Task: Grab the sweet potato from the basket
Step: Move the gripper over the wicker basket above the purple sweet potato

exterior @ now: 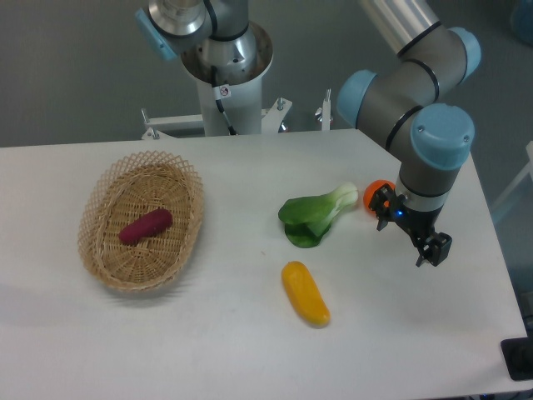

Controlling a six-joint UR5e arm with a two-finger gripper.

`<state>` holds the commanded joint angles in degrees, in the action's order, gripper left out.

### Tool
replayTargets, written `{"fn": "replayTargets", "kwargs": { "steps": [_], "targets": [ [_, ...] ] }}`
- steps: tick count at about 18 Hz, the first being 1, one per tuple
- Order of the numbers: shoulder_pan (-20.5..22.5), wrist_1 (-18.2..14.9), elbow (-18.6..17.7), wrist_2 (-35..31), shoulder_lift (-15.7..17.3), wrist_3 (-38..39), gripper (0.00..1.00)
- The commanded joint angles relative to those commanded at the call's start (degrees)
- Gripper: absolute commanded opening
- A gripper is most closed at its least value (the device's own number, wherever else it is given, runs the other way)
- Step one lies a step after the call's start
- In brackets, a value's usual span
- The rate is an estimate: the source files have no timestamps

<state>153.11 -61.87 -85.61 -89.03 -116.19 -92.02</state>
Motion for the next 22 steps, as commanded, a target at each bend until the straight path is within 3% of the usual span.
{"fn": "replayTargets", "kwargs": {
  "steps": [6, 16, 22],
  "targets": [
    [-1.66, -0.26, -0.18, -0.09, 0.35, 0.79, 1.00],
    [-8.52, -0.09, -0.26, -0.26, 0.00, 14.49, 1.00],
    [-13.44, 1.23, -2.72, 0.43, 0.44, 18.79, 1.00]
  ]
}}
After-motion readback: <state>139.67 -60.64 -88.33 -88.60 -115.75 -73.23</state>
